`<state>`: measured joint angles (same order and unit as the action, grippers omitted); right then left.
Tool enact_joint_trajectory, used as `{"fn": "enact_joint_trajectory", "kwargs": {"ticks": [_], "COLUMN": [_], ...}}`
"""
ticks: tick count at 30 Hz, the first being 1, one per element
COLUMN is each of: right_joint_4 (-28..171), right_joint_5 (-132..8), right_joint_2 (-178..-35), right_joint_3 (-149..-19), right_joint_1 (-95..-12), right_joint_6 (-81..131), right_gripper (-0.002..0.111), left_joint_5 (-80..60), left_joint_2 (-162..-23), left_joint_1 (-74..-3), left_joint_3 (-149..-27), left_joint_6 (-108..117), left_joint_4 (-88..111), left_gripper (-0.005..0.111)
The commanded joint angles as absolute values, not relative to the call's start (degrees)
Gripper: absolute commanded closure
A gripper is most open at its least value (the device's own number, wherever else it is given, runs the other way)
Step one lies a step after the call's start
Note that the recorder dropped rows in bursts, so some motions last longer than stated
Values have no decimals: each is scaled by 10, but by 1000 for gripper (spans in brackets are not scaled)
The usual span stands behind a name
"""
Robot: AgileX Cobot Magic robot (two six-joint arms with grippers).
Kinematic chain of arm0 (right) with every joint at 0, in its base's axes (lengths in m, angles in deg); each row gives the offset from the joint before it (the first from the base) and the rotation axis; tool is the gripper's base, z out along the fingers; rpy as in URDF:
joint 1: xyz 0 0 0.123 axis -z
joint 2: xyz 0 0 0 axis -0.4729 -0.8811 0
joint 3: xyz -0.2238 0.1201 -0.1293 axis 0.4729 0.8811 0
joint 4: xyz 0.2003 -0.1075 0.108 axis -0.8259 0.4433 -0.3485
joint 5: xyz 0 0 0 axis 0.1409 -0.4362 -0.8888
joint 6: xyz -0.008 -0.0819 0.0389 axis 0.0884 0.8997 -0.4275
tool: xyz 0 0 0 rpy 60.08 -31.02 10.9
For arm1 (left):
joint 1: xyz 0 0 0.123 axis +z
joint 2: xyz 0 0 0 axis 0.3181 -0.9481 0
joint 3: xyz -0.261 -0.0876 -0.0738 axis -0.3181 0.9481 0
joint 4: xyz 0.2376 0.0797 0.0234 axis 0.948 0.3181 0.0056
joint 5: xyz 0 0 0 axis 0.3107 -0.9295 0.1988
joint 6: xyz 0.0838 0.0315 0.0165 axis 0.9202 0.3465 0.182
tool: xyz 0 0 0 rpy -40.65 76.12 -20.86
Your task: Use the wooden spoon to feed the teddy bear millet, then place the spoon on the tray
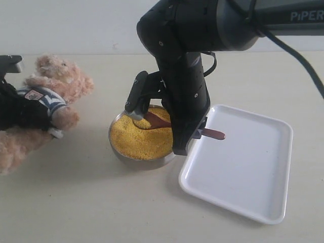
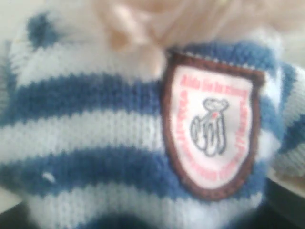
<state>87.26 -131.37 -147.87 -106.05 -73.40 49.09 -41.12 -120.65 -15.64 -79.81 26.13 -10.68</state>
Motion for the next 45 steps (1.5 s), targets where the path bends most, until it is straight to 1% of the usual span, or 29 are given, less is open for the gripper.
{"fn": "enact_joint_trajectory", "kwargs": {"ticks": [1,12,17,20,24,39,45], "right_joint_4": [874,874,878,894,966,983,1038], "right_joint_5": [-1316,-1316,-1316,-1316,-1316,-1316,-1316], "right_joint_2": [-1473,-1466,-1451,-1451,-1451,-1451,-1451], "right_joint_3": [-1063,-1063,-1063,-1063,-1063,-1063,-1040], "right_joint_1": [-732,-732,-732,-732,-732,-735,-771], "right_joint_6": [487,485,484,474,427,407,387], "right_gripper": [109,109,109,109,109,109,109], "left_joint_5": [-389,-393,-391,-390,-390,-379,-380], "left_joint_2": [-1165,-1158,-1158,-1158,-1158,-1158,-1158], "left_joint_1": [-159,-162,-199,-206,-206,-206,-206], "left_joint_3": [-768,-755,-755,-755,-755,-755,-755], "left_joint_6": [272,280,286,286,285,284,285], "left_joint_4": [-97,-106,-106,-106,-106,-106,-116], "left_gripper": [103,103,103,103,103,103,103]}}
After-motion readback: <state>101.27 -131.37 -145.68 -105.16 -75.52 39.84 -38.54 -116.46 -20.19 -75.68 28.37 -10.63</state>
